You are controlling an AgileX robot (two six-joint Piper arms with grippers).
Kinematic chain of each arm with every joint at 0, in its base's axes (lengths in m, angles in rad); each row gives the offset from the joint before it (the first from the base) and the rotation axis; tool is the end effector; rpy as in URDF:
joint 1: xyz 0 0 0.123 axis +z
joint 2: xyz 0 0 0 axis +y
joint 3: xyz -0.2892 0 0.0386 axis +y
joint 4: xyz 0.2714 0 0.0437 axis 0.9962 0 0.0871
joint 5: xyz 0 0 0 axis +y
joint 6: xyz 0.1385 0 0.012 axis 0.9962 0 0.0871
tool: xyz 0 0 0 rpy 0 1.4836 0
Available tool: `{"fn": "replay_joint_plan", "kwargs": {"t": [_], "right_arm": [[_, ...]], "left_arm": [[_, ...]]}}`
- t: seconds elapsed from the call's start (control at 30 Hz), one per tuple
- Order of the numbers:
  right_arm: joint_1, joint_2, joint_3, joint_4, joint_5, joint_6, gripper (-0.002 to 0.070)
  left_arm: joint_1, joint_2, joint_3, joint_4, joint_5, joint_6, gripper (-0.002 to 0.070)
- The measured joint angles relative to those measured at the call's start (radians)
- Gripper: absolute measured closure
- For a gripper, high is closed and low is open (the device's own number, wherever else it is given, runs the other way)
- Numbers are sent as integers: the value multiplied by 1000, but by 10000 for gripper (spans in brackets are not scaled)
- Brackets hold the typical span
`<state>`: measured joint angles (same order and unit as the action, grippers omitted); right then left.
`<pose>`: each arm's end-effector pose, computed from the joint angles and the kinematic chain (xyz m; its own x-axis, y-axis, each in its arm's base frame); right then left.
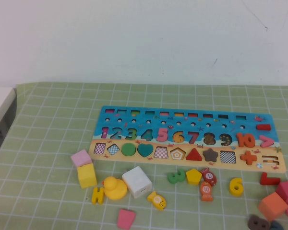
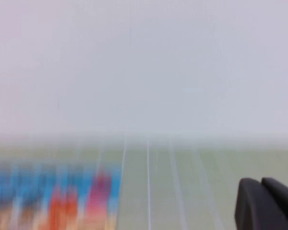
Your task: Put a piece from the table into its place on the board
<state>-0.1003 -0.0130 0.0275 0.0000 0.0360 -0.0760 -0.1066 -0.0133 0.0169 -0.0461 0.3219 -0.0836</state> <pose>0.1206 -0.0121 0.2026 0.0288 -0.0792 -0.9964 0.1026 0.9918 -0.0759 0.1160 -0.0145 0.1676 -0.2478 -0.1012 -0.9635 0.0897 0.9879 -0.1268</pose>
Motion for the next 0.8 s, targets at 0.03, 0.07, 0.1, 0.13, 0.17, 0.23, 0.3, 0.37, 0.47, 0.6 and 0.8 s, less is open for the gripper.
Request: {"fn": "replay_joint_plan", "kwargs": {"t": [0.03,0.07,0.1,0.13,0.17,0.23,0.3,0.37,0.47,0.6,0.8], "right_arm": [[0,0,0,0,-55,0,679],[0,0,0,0,-122,0,679],[0,0,0,0,-186,0,679],[0,0,0,0,-233,0,679],[0,0,0,0,-288,0,679],[0,0,0,6,-395,0,679],[0,0,0,8,-501,0,679],[0,0,0,15,-587,0,679],[0,0,0,56,-661,30,679],[0,0,-72,137,-564,67,679],[0,18,-401,174,-82,52,678]], "left_arm": [[0,0,0,0,0,0,677],[0,0,0,0,0,0,677],[0,0,0,0,0,0,677],[0,0,0,0,0,0,677],[0,0,0,0,0,0,677],[0,0,0,0,0,0,677],[0,0,0,0,0,0,677],[0,0,0,0,0,0,677],[0,0,0,0,0,0,677],[0,0,0,0,0,0,677],[0,0,0,0,0,-3,677]]}}
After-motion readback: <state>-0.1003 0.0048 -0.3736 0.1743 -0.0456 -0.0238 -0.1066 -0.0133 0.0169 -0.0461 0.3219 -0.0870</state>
